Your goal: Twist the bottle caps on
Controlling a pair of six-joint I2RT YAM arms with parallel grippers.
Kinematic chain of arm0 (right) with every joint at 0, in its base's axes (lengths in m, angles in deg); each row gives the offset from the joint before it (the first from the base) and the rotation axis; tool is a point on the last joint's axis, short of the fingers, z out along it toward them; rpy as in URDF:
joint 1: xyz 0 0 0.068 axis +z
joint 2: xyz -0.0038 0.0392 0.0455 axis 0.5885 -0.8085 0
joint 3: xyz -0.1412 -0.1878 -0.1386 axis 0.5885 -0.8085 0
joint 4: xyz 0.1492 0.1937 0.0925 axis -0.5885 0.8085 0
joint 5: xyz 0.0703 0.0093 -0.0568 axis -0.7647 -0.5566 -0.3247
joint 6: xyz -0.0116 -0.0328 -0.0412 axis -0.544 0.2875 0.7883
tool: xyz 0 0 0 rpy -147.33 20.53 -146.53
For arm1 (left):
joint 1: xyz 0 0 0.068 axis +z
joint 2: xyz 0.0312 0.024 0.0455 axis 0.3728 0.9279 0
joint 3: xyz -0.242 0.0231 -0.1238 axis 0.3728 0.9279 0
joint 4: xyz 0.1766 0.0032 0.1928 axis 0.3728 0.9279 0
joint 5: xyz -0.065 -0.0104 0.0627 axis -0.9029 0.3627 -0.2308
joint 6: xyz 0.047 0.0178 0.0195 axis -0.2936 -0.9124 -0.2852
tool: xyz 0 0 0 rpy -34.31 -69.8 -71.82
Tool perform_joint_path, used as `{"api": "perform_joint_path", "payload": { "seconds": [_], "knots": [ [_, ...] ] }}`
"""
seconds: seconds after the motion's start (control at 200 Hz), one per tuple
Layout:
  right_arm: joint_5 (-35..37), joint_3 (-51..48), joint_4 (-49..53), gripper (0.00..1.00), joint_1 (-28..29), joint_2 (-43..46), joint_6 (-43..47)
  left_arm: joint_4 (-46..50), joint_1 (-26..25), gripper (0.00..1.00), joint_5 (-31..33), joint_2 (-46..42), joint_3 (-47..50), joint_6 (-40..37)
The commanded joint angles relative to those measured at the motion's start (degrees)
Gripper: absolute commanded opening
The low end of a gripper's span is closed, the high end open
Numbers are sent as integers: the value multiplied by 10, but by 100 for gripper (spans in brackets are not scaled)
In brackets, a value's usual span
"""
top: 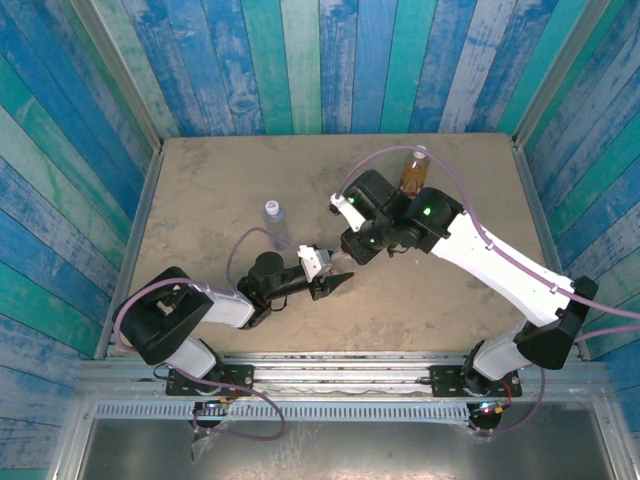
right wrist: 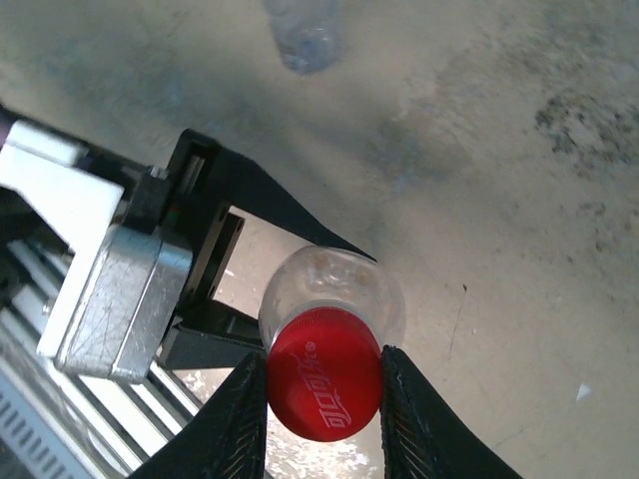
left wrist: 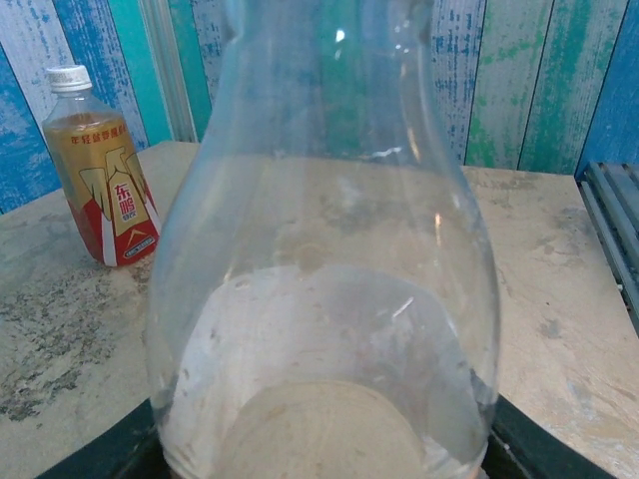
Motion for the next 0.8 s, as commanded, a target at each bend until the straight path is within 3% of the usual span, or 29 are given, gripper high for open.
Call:
{"api": "perform_joint_path", "payload": {
  "seconds": [0.0, 0.265, 0.461, 0.556, 0.796],
  "knots": [
    [58, -3, 64, 15, 19, -20, -113, 108, -3, 56, -8, 29, 16, 10],
    [61, 36, 61, 22, 19, -36, -48, 105, -3, 58, -7, 25, 17, 7],
    [51, 47, 59, 23, 15, -44, -32, 44, -3, 82, -8, 28, 25, 25],
    [48, 45, 57, 23, 11, -41, -29, 14, -3, 89, -6, 32, 23, 36],
    [27, 45, 53, 24, 11, -39, -9, -122, 3, 92, -9, 55, 45, 91]
  ]
}}
